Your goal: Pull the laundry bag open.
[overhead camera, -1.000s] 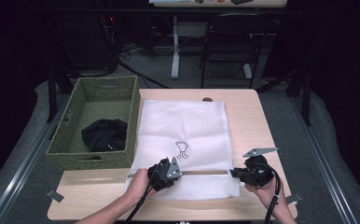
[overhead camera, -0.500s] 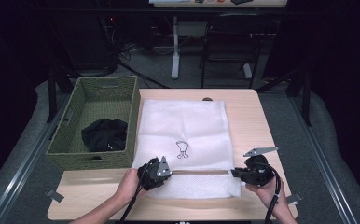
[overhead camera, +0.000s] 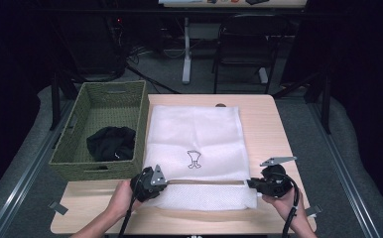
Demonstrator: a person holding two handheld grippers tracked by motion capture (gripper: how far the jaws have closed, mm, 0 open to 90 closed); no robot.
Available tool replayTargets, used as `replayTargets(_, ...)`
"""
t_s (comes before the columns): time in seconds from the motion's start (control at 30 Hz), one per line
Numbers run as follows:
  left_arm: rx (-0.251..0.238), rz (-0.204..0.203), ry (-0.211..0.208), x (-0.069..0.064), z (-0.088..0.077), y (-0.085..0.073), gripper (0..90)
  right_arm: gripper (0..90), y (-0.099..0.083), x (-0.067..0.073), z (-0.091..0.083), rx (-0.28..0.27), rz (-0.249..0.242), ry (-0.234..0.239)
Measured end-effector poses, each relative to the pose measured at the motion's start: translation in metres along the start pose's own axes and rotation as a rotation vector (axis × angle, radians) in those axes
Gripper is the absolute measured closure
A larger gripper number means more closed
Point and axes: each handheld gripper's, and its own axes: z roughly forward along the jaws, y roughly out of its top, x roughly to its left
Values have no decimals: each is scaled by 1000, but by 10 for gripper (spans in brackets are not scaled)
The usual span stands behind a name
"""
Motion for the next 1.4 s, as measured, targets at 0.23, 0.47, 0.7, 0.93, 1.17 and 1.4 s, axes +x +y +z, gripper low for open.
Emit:
replayTargets(0.23,18,-31,22,7,-8,-13,822,839,0,0,1,0,-10,-8)
replayTargets(0.47,50,-45,40,8,-12,-23,823,839,-1,1,1,14,-25,-4)
replayTargets(0.7,57,-89,50,13,-18,-33,822,839,-2,-1,1,18,-17,-6)
replayTargets(0.93,82,-144,53,22,-23,-46,822,839,-2,-2,3,30,-22,-9)
replayTargets(1.17,107,-168,55,27,-24,-53,822,838,-2,-2,4,35,-22,-13)
replayTargets(1.4,142,-183,43,31,-22,-57,823,838,-2,-1,4,43,-22,-20)
